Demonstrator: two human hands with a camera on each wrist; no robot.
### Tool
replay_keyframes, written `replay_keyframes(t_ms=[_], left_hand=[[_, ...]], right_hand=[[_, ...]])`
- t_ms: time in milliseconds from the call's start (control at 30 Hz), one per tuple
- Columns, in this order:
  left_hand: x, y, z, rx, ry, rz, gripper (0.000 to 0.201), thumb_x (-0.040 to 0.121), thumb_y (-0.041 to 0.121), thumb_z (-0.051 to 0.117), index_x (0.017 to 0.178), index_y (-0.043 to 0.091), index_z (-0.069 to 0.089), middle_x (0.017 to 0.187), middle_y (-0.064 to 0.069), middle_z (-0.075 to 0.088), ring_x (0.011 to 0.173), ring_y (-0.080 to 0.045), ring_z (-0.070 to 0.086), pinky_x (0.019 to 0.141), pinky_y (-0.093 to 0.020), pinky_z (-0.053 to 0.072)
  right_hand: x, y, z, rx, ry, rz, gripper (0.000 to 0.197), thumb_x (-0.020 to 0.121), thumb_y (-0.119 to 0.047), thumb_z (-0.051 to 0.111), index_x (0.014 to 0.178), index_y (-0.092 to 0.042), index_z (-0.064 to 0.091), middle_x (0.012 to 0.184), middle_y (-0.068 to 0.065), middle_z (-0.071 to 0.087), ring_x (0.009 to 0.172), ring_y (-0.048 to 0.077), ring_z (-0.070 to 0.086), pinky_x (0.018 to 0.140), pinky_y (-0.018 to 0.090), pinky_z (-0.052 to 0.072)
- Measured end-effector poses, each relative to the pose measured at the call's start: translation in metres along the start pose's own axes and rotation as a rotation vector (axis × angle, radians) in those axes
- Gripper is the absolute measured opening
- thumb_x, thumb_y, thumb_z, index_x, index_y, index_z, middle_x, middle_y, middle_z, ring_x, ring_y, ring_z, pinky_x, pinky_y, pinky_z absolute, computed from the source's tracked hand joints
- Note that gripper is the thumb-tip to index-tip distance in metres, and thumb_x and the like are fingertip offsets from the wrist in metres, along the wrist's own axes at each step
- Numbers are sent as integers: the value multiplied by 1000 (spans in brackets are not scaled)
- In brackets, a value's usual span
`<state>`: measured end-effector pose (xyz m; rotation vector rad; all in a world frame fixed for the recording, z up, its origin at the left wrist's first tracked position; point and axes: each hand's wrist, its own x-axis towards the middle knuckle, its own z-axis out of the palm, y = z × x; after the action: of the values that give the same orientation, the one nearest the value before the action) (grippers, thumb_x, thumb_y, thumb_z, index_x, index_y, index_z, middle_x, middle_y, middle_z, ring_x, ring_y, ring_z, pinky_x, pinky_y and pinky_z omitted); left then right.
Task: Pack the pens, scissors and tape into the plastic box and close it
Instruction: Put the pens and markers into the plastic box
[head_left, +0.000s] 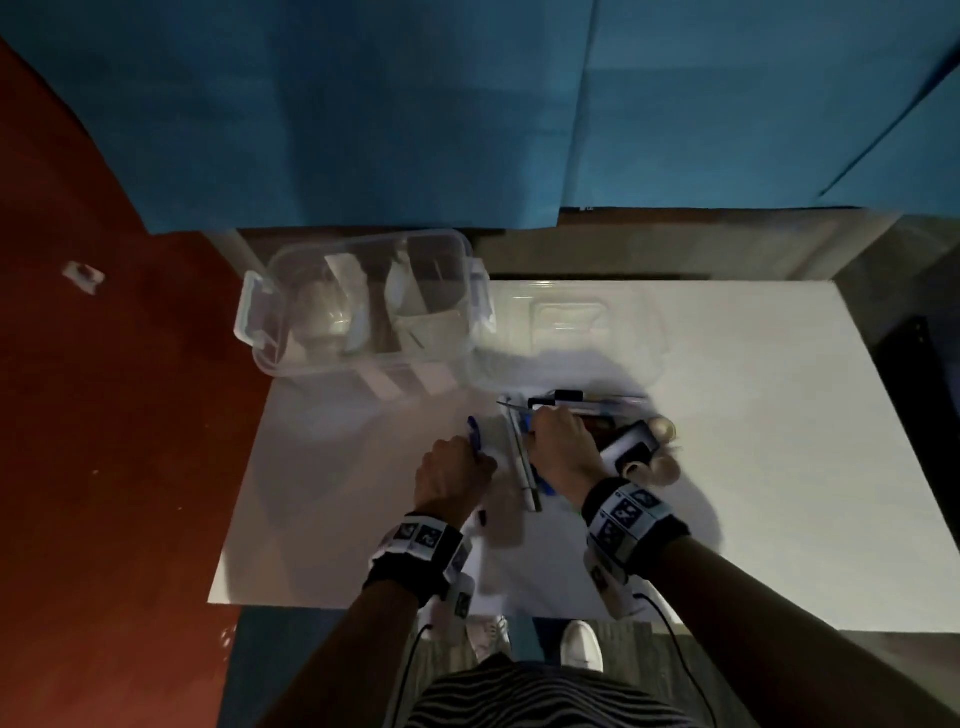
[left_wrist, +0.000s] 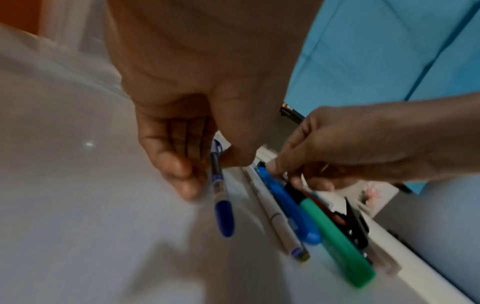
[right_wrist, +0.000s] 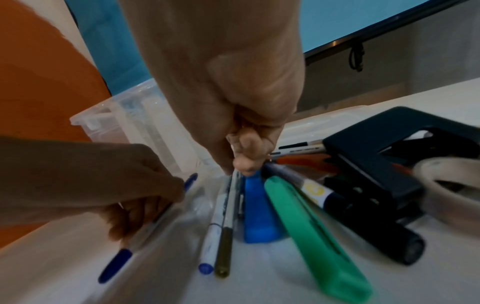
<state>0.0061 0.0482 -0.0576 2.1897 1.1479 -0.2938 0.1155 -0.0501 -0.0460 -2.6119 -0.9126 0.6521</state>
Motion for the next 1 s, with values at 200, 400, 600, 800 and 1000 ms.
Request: replay_keyframes(t_ms=[200, 400, 600, 800, 1000], left_hand=[[3, -14, 3, -382, -61, -1, 22, 84, 17, 56, 96, 0, 49, 90, -22, 68, 70, -37, 68, 57, -46, 56], [3, -9, 14, -277, -13, 50, 33, 91, 42, 59, 96, 12, 45, 102, -15, 66, 93, -37, 64, 64, -32, 36], [2, -10, 12, -143, -69, 7, 37, 88, 29, 57, 114, 4, 49, 118, -22, 60, 109, -43, 58, 81, -41, 46], [-9, -29, -6, -490, -20, 2, 25, 94, 23, 57, 103, 2, 45, 94, -17, 63, 69, -23, 61, 49, -18, 46], [-19, -36, -15, -760, -47, -31, 27, 100, 17, 49, 113, -7, 51, 74, -10, 67, 53, -21, 53, 45, -26, 43]], right_hand=[[8, -14, 22, 4, 11, 31, 26, 92, 1, 39, 96, 0, 64, 100, 21, 70, 92, 37, 69, 73, 41, 57], [11, -19, 23, 62, -77, 118, 25, 90, -8, 55, 108, 8, 60, 112, 26, 63, 104, 37, 63, 71, 35, 41], [9, -6, 22, 168, -108, 108, 41, 81, -18, 67, 53, -14, 37, 53, 2, 43, 57, 26, 49, 55, 32, 36], [-1, -5, -4, 198, -99, 58, 21, 90, -16, 51, 72, -11, 41, 67, 2, 41, 63, 26, 46, 58, 32, 34], [-12, -17, 13, -36, -116, 1, 19, 93, -11, 45, 74, -10, 45, 83, 13, 61, 74, 28, 60, 64, 33, 44]])
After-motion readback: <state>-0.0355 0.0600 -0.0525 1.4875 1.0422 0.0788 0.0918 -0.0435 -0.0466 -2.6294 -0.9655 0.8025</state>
